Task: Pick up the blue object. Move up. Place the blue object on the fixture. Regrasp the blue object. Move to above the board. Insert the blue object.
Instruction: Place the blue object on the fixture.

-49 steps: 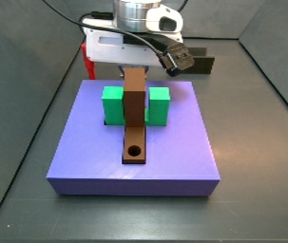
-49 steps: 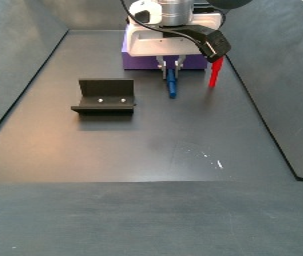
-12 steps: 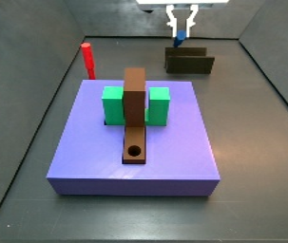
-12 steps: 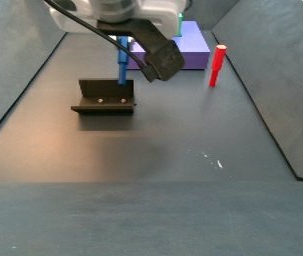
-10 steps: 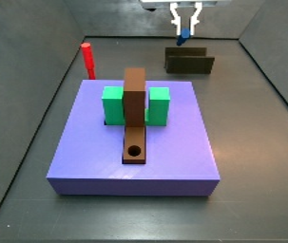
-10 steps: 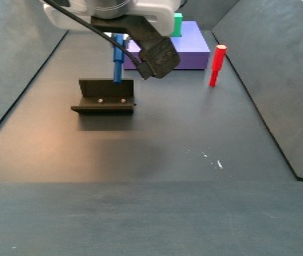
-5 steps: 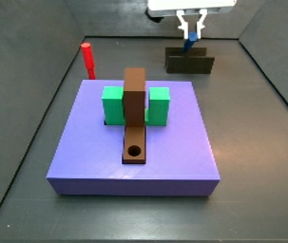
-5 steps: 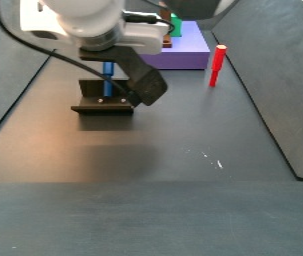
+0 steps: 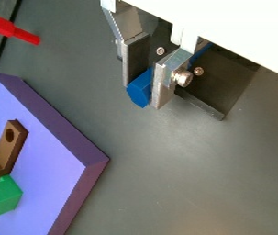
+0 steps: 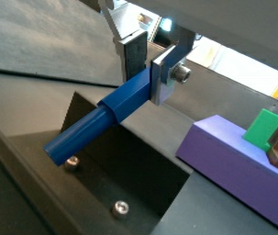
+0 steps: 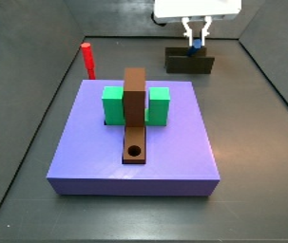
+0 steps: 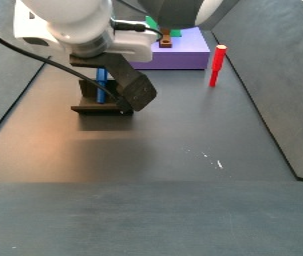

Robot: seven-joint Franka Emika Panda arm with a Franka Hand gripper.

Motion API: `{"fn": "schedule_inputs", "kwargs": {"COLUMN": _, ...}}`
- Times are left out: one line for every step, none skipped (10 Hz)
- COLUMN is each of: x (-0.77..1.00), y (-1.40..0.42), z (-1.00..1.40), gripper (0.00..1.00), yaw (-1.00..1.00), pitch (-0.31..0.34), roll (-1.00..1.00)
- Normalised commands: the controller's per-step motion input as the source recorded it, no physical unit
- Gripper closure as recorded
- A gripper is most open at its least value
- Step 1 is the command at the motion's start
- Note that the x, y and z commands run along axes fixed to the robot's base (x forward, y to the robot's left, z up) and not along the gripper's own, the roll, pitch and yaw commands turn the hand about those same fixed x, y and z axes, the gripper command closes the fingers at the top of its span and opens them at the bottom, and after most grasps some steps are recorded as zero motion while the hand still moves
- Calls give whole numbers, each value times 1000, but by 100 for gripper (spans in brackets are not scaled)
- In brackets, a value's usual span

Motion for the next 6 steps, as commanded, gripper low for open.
{"fn": "schedule_inputs", "kwargs": {"x": 54, "y": 0, "z": -271, "gripper": 100, "yaw": -109, "pitch": 0, "roll": -171}}
{"fn": "schedule_inputs", "kwargs": {"x": 57, "y": 0, "z": -217, "gripper": 100, "yaw": -100, "pitch": 6, "roll": -66}}
{"fn": "schedule_inputs", "kwargs": {"x": 71, "y": 9, "z": -71, "gripper": 100, "yaw": -60, "pitch": 114, "roll": 20}}
{"fn": "schedule_inputs", "kwargs": {"x": 9, "y": 17, "z": 0, "gripper": 100, "yaw": -9, "pitch": 117, "roll": 249}}
{"fn": "schedule_inputs", "kwargs": {"x": 0, "y": 0, "z": -34, "gripper": 100, "yaw": 0, "pitch": 51, "roll": 289}}
{"fn": "schedule_inputs", "kwargs": {"x": 3, "y": 0, "z": -86, "gripper": 100, "yaw": 0, "pitch": 9, "roll": 237}}
